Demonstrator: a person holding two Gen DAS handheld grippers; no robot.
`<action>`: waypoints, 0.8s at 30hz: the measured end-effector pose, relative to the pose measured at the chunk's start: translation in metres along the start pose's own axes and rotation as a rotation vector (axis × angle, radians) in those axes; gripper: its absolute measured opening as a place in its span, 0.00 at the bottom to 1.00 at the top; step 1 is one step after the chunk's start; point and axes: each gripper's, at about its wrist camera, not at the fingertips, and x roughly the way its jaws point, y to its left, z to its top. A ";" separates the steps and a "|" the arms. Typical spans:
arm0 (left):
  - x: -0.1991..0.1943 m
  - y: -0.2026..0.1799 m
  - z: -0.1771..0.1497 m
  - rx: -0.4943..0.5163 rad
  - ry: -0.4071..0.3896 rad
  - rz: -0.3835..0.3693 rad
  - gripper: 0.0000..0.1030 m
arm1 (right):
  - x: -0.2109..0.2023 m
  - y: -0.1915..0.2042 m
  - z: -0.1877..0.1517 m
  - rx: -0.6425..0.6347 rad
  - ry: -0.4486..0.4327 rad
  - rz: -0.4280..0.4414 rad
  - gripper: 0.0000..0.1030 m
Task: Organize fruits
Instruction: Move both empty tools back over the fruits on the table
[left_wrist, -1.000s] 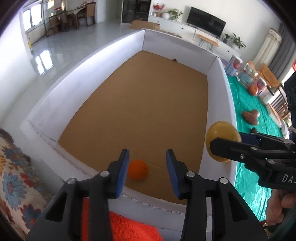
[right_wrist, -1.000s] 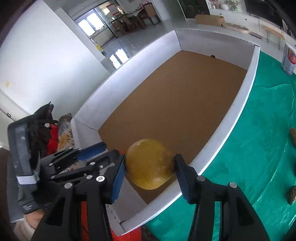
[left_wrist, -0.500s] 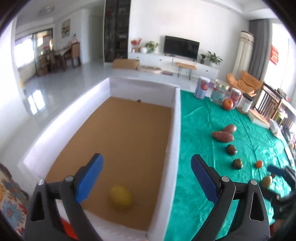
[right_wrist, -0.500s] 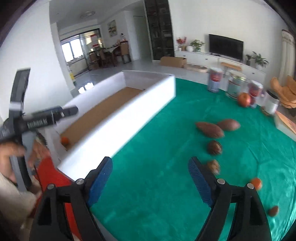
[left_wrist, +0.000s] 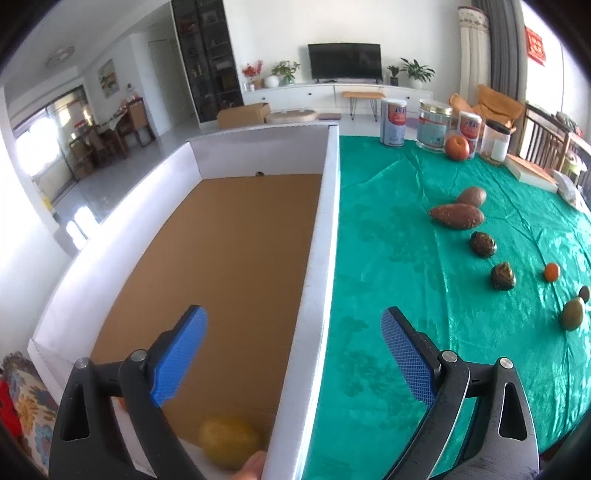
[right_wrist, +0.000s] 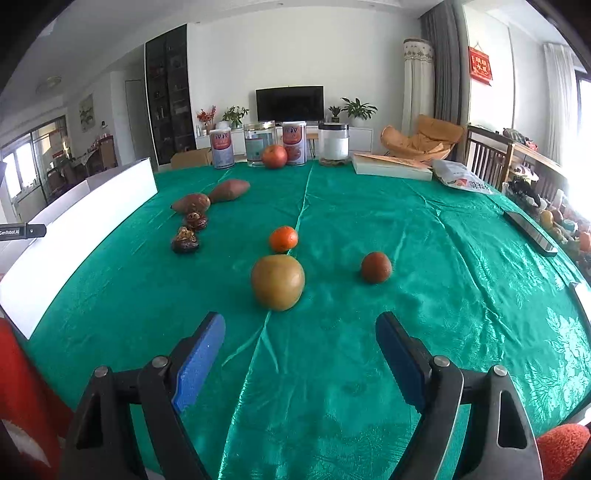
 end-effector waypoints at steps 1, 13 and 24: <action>0.000 0.001 -0.001 -0.009 -0.004 -0.003 0.93 | 0.004 0.002 -0.001 0.000 -0.002 0.005 0.81; -0.086 -0.037 -0.027 -0.062 -0.351 -0.077 0.99 | 0.006 -0.003 -0.005 0.010 -0.029 -0.055 0.85; -0.005 -0.109 -0.061 0.027 -0.060 -0.389 0.99 | 0.012 -0.017 -0.007 0.062 -0.002 -0.049 0.85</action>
